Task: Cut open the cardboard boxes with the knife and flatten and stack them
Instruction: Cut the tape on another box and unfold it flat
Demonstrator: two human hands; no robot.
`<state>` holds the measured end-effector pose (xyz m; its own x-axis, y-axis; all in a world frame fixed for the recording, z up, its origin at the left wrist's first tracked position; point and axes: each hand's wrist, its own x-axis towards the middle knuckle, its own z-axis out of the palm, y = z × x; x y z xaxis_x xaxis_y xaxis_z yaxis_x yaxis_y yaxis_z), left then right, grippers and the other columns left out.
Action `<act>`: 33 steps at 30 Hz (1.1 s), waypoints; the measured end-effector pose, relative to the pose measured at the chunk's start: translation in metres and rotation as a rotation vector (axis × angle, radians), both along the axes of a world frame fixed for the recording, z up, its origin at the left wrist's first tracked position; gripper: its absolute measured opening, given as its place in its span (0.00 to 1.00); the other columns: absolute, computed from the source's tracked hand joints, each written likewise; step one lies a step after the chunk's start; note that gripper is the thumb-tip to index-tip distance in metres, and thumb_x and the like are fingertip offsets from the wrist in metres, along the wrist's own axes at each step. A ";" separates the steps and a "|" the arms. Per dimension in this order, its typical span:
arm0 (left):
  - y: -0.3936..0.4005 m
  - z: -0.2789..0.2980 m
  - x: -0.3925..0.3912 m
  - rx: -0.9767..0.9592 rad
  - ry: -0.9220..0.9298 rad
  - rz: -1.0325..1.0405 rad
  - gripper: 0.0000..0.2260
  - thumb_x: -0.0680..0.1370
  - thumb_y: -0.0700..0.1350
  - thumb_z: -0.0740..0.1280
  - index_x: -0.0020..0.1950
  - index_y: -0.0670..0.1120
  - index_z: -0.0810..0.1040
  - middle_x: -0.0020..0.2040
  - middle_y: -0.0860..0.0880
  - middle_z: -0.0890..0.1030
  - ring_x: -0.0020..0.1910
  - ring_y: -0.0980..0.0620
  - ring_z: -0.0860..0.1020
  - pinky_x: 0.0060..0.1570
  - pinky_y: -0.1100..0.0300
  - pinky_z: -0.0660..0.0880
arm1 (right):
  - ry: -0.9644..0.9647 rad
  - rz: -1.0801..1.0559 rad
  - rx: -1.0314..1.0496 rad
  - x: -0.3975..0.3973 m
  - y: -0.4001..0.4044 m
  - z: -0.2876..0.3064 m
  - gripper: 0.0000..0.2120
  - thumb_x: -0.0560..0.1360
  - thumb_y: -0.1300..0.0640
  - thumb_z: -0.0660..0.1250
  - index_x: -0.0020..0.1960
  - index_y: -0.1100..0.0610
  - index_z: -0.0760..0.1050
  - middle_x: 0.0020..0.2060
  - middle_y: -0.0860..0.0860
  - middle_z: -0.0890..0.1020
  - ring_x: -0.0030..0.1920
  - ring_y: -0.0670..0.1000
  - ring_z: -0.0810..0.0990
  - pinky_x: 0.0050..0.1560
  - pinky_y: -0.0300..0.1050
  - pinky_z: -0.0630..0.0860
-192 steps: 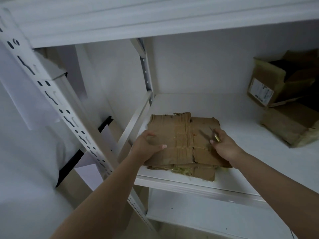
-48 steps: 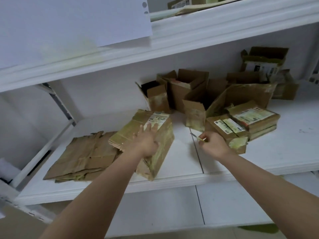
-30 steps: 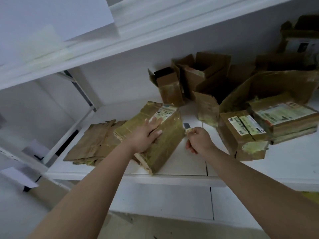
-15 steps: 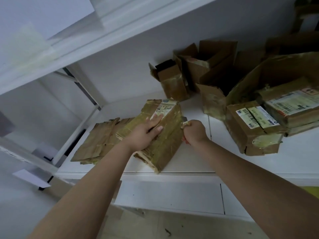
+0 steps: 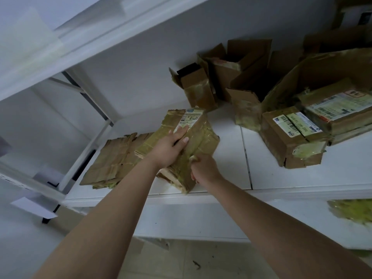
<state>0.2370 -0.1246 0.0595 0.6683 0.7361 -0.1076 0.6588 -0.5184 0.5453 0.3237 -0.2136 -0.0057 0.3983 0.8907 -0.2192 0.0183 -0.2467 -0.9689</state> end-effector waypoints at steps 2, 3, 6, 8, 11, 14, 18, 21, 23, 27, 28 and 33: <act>0.002 0.000 -0.004 0.023 -0.005 0.017 0.21 0.83 0.51 0.56 0.77 0.56 0.59 0.78 0.53 0.57 0.78 0.51 0.48 0.74 0.56 0.46 | -0.003 0.000 0.000 -0.005 -0.003 0.001 0.13 0.74 0.66 0.56 0.32 0.57 0.70 0.26 0.54 0.74 0.26 0.53 0.73 0.26 0.39 0.67; 0.002 0.000 -0.005 0.037 -0.005 0.021 0.21 0.83 0.52 0.56 0.77 0.56 0.59 0.78 0.53 0.57 0.78 0.51 0.49 0.75 0.55 0.47 | -0.014 0.011 -0.004 -0.005 -0.006 0.001 0.14 0.75 0.65 0.56 0.33 0.56 0.69 0.27 0.53 0.73 0.28 0.53 0.73 0.27 0.40 0.67; 0.001 -0.001 -0.005 0.054 0.001 0.020 0.21 0.83 0.52 0.56 0.77 0.55 0.59 0.78 0.52 0.57 0.78 0.49 0.49 0.76 0.54 0.48 | -0.032 0.020 0.007 -0.008 -0.016 0.003 0.13 0.77 0.64 0.55 0.34 0.54 0.67 0.29 0.52 0.72 0.32 0.54 0.72 0.29 0.40 0.66; -0.001 -0.002 -0.004 0.058 -0.002 0.026 0.22 0.83 0.52 0.56 0.77 0.55 0.59 0.78 0.51 0.57 0.78 0.49 0.49 0.75 0.54 0.47 | -0.036 0.078 -0.016 -0.013 -0.027 0.007 0.11 0.77 0.65 0.55 0.37 0.59 0.70 0.27 0.54 0.71 0.26 0.53 0.71 0.25 0.39 0.64; -0.005 -0.001 -0.003 0.059 -0.006 0.043 0.22 0.83 0.52 0.55 0.77 0.55 0.59 0.78 0.51 0.57 0.78 0.48 0.48 0.74 0.55 0.47 | -0.005 0.199 -0.095 -0.021 -0.043 0.011 0.09 0.77 0.63 0.57 0.43 0.65 0.74 0.25 0.54 0.71 0.20 0.48 0.67 0.19 0.33 0.60; -0.011 0.001 -0.002 0.055 -0.023 0.055 0.22 0.83 0.52 0.56 0.77 0.55 0.59 0.78 0.50 0.57 0.78 0.48 0.48 0.74 0.56 0.47 | 0.008 0.217 -0.115 -0.018 -0.056 0.012 0.12 0.76 0.61 0.57 0.49 0.68 0.77 0.26 0.54 0.72 0.23 0.49 0.67 0.21 0.33 0.60; -0.019 0.016 0.003 -0.080 -0.020 0.059 0.26 0.80 0.45 0.63 0.77 0.56 0.60 0.78 0.51 0.59 0.75 0.48 0.60 0.70 0.54 0.60 | -0.114 0.213 -0.038 -0.008 -0.067 0.012 0.11 0.76 0.60 0.57 0.46 0.64 0.77 0.26 0.55 0.74 0.23 0.49 0.69 0.21 0.35 0.64; -0.018 0.029 -0.003 -0.117 0.055 0.041 0.27 0.80 0.43 0.63 0.77 0.54 0.59 0.77 0.50 0.60 0.72 0.50 0.64 0.64 0.60 0.63 | -0.430 0.176 0.080 -0.015 -0.072 -0.002 0.09 0.78 0.55 0.57 0.44 0.57 0.73 0.28 0.51 0.76 0.27 0.52 0.75 0.25 0.39 0.67; -0.017 0.030 -0.009 -0.091 0.099 0.008 0.25 0.82 0.47 0.61 0.78 0.54 0.58 0.78 0.52 0.57 0.77 0.50 0.56 0.70 0.60 0.53 | -0.756 0.134 0.127 -0.020 -0.077 -0.015 0.08 0.79 0.52 0.56 0.50 0.55 0.71 0.31 0.48 0.75 0.32 0.52 0.75 0.28 0.41 0.63; -0.019 0.025 -0.013 -0.078 0.090 -0.028 0.23 0.84 0.50 0.57 0.78 0.54 0.56 0.79 0.54 0.52 0.78 0.53 0.45 0.72 0.59 0.43 | -1.003 0.068 0.277 -0.025 -0.083 -0.026 0.10 0.78 0.53 0.56 0.50 0.56 0.73 0.22 0.46 0.69 0.21 0.52 0.71 0.23 0.37 0.55; -0.019 0.023 -0.014 -0.076 0.086 -0.031 0.23 0.84 0.50 0.56 0.78 0.53 0.55 0.79 0.54 0.52 0.78 0.53 0.45 0.72 0.59 0.43 | -1.018 0.080 0.299 -0.025 -0.083 -0.025 0.11 0.76 0.52 0.55 0.48 0.56 0.74 0.19 0.45 0.68 0.18 0.50 0.68 0.23 0.33 0.51; -0.016 0.018 -0.015 -0.096 0.061 -0.032 0.23 0.84 0.49 0.56 0.78 0.54 0.56 0.79 0.55 0.52 0.78 0.54 0.44 0.73 0.57 0.42 | -1.136 0.071 0.313 -0.030 -0.072 -0.026 0.09 0.74 0.54 0.55 0.46 0.56 0.73 0.17 0.47 0.68 0.14 0.51 0.64 0.24 0.31 0.49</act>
<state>0.2224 -0.1403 0.0774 0.6811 0.6991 -0.2177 0.6764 -0.4869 0.5526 0.2938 -0.2858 -0.0315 0.1713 0.8706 0.4612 0.9134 0.0351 -0.4056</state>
